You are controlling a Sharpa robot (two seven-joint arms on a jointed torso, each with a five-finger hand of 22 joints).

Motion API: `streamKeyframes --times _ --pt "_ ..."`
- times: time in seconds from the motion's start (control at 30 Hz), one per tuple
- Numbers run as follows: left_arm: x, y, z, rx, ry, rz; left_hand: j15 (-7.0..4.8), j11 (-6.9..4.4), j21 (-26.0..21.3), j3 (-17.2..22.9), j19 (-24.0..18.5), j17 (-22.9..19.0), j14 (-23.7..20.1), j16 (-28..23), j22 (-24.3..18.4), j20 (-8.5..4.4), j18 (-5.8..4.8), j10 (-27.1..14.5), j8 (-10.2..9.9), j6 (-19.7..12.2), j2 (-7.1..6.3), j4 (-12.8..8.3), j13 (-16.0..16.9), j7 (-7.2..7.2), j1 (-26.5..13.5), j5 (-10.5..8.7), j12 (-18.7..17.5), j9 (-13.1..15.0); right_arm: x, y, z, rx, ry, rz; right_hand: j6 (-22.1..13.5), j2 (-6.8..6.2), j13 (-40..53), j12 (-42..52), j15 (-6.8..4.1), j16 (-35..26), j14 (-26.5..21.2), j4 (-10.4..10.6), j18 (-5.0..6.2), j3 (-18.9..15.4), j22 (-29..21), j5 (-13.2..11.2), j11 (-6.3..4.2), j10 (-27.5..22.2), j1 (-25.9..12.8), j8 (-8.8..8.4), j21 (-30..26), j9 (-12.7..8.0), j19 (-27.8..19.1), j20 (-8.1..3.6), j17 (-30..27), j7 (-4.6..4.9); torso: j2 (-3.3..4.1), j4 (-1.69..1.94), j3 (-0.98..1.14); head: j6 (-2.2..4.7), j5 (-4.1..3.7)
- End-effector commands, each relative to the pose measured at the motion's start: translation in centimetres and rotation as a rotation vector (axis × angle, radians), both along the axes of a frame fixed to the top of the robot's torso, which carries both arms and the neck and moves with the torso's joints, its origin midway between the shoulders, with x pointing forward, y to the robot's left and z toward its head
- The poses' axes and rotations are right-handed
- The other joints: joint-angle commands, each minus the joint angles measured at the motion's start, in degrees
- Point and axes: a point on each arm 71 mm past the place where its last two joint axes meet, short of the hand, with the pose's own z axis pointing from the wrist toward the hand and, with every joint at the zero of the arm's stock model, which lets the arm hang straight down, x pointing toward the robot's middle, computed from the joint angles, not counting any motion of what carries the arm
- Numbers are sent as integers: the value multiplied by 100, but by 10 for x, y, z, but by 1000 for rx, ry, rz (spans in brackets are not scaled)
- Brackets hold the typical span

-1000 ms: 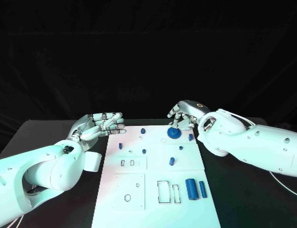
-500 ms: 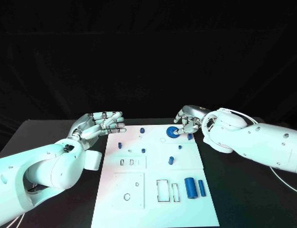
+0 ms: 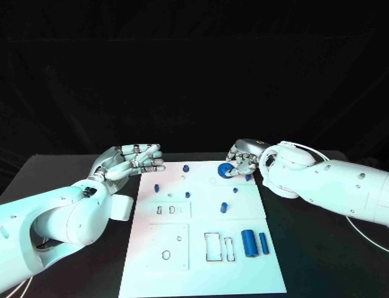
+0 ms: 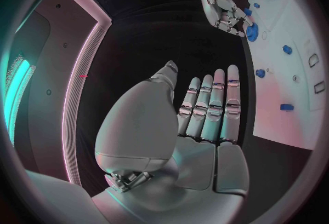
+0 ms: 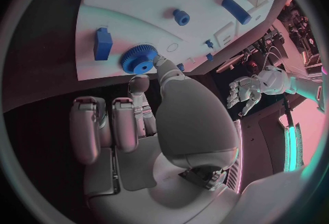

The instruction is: Assemble the parts on the task board

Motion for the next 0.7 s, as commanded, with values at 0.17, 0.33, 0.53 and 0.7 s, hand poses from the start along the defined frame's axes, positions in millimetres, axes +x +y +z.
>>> streamKeyframes --times 0.17,0.33,0.53,0.7 --pt "-1 -3 1 -11 -4 -20 17 46 7 -25 -7 5 -37 -37 -8 19 65 -2 -23 5 -17 12 -5 48 46 -33 -24 -8 1 4 -4 -28 18 16 16 47 120 134 31 42 359 63 -91 15 721 29 -15 49 85 61 -5 19 15 49 180 -20 0 -6 7 -5 12" --pt "-1 -3 1 -11 -4 -20 17 46 7 -25 -7 5 -37 -37 -8 19 65 -2 -23 5 -17 12 -5 48 46 -33 -24 -8 3 4 -6 -30 27 12 37 95 248 259 25 52 363 86 -94 41 735 51 -23 106 109 89 1 26 24 45 202 -27 2 3 8 0 8" --pt "-1 -3 1 -11 -4 -21 18 47 6 -26 -10 6 -39 -43 -10 20 65 -2 -26 5 -16 13 -5 50 47 -33 -28 -8 4 3 -7 -33 37 11 59 109 318 327 22 66 369 92 -97 51 748 60 -28 138 122 106 9 30 33 42 234 -32 3 0 8 -7 13" --pt "-1 -3 1 -11 -3 -21 18 47 6 -26 -10 6 -39 -43 -10 20 65 -2 -26 5 -16 13 -5 50 47 -33 -28 -8 5 4 -8 -37 44 13 76 122 396 405 17 79 375 87 -101 68 766 64 -34 174 152 120 20 34 45 39 265 -37 5 -1 9 -10 8"
